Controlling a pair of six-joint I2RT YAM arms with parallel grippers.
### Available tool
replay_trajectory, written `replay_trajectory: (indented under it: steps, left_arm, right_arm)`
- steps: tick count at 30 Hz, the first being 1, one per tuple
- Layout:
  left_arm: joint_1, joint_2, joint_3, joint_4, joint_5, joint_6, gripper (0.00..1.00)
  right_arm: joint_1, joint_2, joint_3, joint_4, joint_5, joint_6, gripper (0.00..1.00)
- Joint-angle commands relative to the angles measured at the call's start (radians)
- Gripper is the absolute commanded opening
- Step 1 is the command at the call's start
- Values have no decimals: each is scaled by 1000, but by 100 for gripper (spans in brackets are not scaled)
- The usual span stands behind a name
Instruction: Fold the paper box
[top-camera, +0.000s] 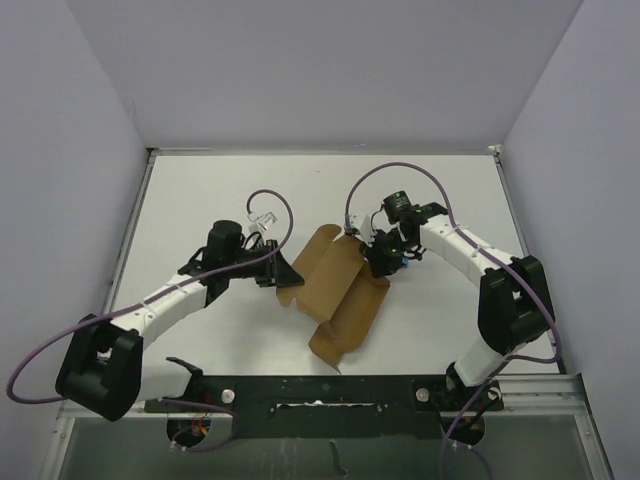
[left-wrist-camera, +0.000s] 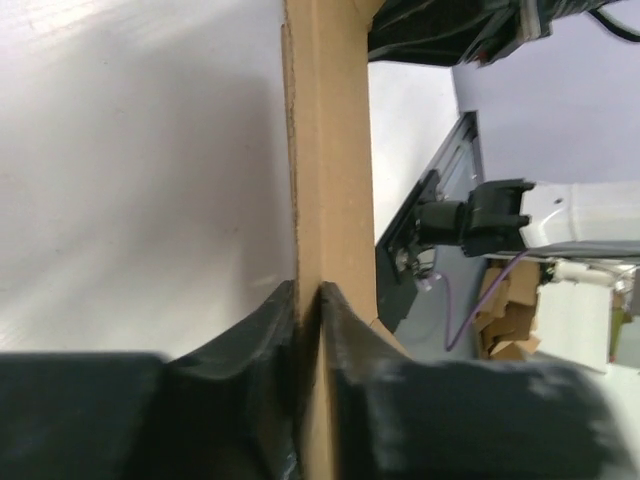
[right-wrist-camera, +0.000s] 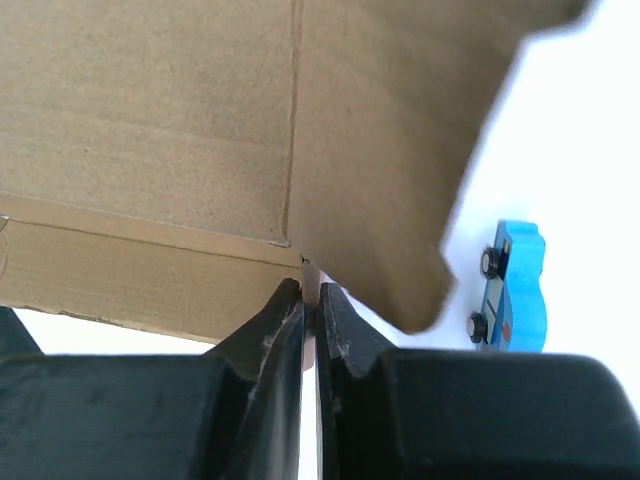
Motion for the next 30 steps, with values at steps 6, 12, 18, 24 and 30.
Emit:
replay_trajectory:
  steps: [6, 12, 18, 24, 30]
  left_arm:
    - [-29, 175, 96, 76, -24, 43, 0]
    - [-31, 237, 136, 79, -36, 67, 0]
    - [-31, 260, 136, 88, -25, 76, 0]
    - [-29, 252, 136, 96, -20, 77, 0]
    - [-29, 250, 136, 101, -19, 76, 0]
  right_arm:
    - [1, 85, 11, 55, 103, 25, 6]
    - [7, 111, -2, 96, 144, 32, 12]
    - [9, 118, -18, 119, 148, 36, 20]
    - [10, 116, -35, 131, 169, 33, 20]
    - [18, 99, -79, 190, 272, 47, 0]
